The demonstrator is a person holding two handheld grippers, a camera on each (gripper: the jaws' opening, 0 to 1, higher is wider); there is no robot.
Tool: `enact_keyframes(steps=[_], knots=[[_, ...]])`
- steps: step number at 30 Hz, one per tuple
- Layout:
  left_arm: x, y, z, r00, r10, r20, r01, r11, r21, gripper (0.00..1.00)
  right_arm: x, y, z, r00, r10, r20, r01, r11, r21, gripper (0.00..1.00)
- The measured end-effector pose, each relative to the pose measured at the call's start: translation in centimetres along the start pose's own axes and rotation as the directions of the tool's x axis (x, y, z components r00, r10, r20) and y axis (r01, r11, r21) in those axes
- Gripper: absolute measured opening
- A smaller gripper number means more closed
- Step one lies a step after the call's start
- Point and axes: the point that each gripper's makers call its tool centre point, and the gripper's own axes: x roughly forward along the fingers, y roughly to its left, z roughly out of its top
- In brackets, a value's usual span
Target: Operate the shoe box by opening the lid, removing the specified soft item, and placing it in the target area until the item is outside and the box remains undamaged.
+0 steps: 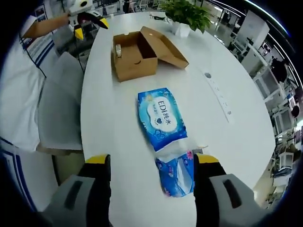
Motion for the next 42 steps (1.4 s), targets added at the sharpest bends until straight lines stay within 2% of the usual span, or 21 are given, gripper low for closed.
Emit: enact_keyframes(steps=[10, 14, 24, 32, 42], knots=[[-4.8, 3.4, -2.6, 0.999, 0.016, -0.028, -0.015, 0.999, 0.030, 0.53, 3.3, 3.8, 5.3, 0.998, 0.005, 0.057, -0.005, 1.000, 0.002, 0.65], [-6.5, 5.3, -3.7, 0.999, 0.018, -0.047, -0.016, 0.999, 0.042, 0.53, 4.5, 5.7, 8.5, 0.995, 0.016, 0.096, -0.016, 1.000, -0.010, 0.65], [-8.8, 8.5, -5.4, 0.997, 0.002, -0.078, 0.005, 0.997, 0.081, 0.53, 7.0, 9.2, 14.6, 0.985, 0.035, 0.171, -0.034, 0.999, -0.009, 0.64], [-9.8, 10.8, -6.8, 0.995, -0.021, -0.095, 0.029, 0.996, 0.086, 0.53, 8.8, 10.6, 17.2, 0.981, 0.045, 0.190, -0.045, 0.999, -0.002, 0.64], [-9.0, 13.5, -8.1, 0.988, -0.066, -0.143, 0.082, 0.990, 0.114, 0.53, 9.9, 10.8, 18.4, 0.977, 0.041, 0.210, -0.051, 0.998, 0.040, 0.62]])
